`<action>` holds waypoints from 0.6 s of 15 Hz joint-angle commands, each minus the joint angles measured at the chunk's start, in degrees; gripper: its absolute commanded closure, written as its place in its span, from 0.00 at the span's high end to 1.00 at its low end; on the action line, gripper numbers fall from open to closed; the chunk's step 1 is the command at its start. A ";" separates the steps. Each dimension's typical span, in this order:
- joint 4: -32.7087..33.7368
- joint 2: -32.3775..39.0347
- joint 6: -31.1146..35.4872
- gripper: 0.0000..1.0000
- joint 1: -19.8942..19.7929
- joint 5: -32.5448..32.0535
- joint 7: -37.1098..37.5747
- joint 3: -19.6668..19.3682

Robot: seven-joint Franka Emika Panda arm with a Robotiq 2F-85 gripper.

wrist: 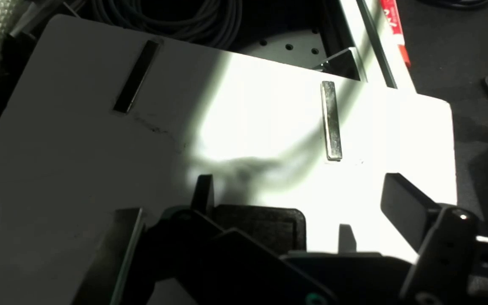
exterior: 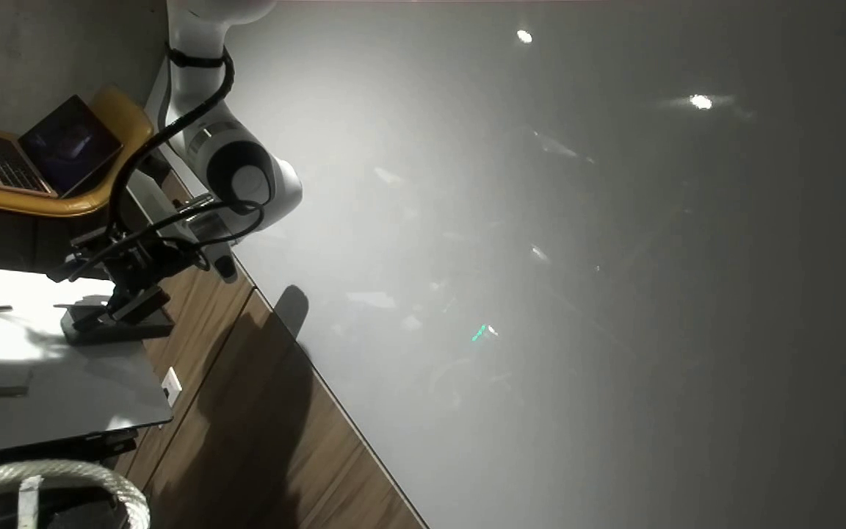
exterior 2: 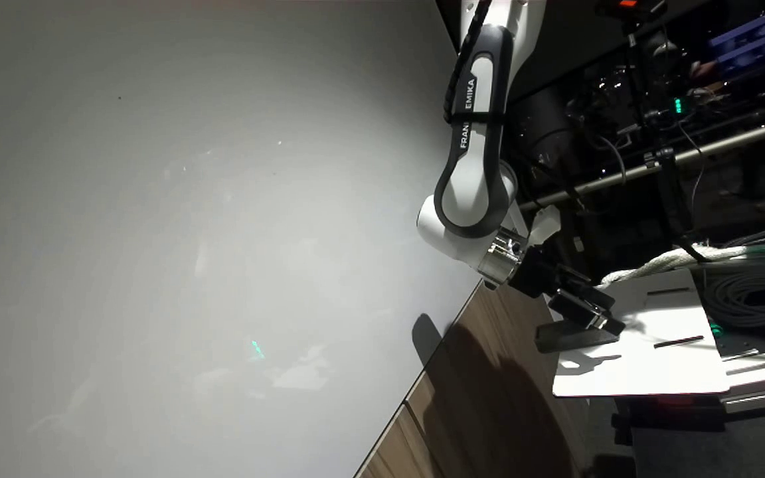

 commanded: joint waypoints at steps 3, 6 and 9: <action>-0.23 -3.36 -0.42 1.00 -0.31 -0.20 -0.18 -1.34; -0.16 -5.81 -0.55 1.00 -0.12 -0.93 0.20 -1.67; 0.12 -9.50 -1.27 1.00 0.42 -0.52 0.23 -1.11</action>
